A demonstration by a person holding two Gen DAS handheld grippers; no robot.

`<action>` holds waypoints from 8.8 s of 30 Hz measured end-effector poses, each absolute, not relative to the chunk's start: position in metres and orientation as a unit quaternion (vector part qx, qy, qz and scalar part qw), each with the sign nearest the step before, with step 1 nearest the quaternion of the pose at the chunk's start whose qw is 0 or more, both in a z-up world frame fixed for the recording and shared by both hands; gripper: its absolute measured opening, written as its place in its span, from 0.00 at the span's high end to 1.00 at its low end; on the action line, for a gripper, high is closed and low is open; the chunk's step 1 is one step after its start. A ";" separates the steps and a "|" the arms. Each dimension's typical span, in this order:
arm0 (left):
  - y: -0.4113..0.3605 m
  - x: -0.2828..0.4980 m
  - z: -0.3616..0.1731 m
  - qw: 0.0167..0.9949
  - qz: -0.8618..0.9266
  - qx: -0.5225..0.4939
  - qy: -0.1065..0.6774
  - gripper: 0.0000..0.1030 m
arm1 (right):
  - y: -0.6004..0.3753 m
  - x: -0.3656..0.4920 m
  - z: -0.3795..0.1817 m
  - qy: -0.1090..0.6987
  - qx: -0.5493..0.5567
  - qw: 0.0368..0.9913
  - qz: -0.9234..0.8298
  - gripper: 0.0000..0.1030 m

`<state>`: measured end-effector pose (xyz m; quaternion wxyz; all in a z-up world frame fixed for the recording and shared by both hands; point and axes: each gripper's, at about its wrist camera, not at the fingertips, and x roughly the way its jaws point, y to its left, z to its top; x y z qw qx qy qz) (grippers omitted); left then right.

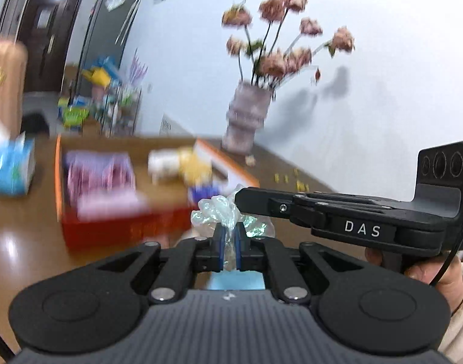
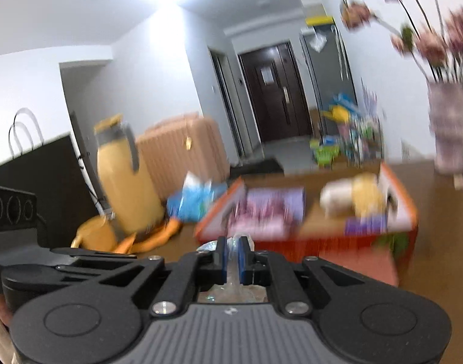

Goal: Organize soft objects
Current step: 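Carry the plastic bag with both grippers into the box, then open both grippers to release the bag and withdraw over the table, then grasp the white triangular sponge with the right gripper, then close the left gripper on the small clear snack packet while the right gripper holds the sponge, then carry the sponge and packet into the red box and open both grippers, then raise both grippers out of the box and withdraw over the table, then lower both grippers onto the pink-and-cream brick sponge and close, then carry the brick sponge into the box and open both grippers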

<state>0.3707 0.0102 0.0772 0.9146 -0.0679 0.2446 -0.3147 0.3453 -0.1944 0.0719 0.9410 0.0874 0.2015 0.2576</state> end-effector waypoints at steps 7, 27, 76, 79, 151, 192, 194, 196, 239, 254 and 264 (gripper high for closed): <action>-0.016 0.522 0.103 0.912 -0.270 -0.065 0.301 0.93 | -0.198 0.501 0.111 0.234 0.085 0.936 0.250 0.94; -0.011 0.664 0.013 0.887 -0.152 -0.050 0.434 0.71 | -0.177 0.678 0.011 0.389 0.090 0.897 0.191 0.77; 0.037 0.182 0.025 0.959 -0.145 -0.026 0.241 0.08 | -0.261 0.154 0.020 0.197 0.044 0.957 0.208 0.24; 0.038 0.204 0.021 0.958 -0.137 -0.018 0.250 0.08 | -0.262 0.176 0.018 0.206 0.049 0.956 0.205 0.24; 0.019 0.311 0.051 0.955 -0.152 -0.048 0.252 0.83 | -0.231 0.295 0.032 0.230 0.125 0.928 0.264 0.88; 0.022 0.409 0.111 0.966 -0.120 0.047 0.223 0.23 | -0.266 0.427 0.113 0.235 0.001 0.957 0.170 0.32; 0.029 0.371 0.100 0.970 -0.112 0.038 0.211 0.20 | -0.266 0.383 0.111 0.210 -0.016 0.962 0.173 0.21; 0.033 0.339 0.084 0.969 -0.110 0.030 0.218 0.20 | -0.265 0.339 0.100 0.183 -0.030 0.967 0.176 0.20; -0.065 0.455 -0.022 0.889 -0.204 -0.152 0.380 0.65 | -0.302 0.441 -0.035 0.317 0.170 0.918 0.168 0.77; -0.066 0.428 0.009 0.905 -0.206 -0.143 0.343 0.72 | -0.306 0.419 -0.028 0.293 0.221 0.912 0.183 0.82; -0.034 0.314 0.045 0.920 -0.208 -0.133 0.304 0.72 | -0.282 0.296 0.006 0.255 0.230 0.915 0.212 0.82</action>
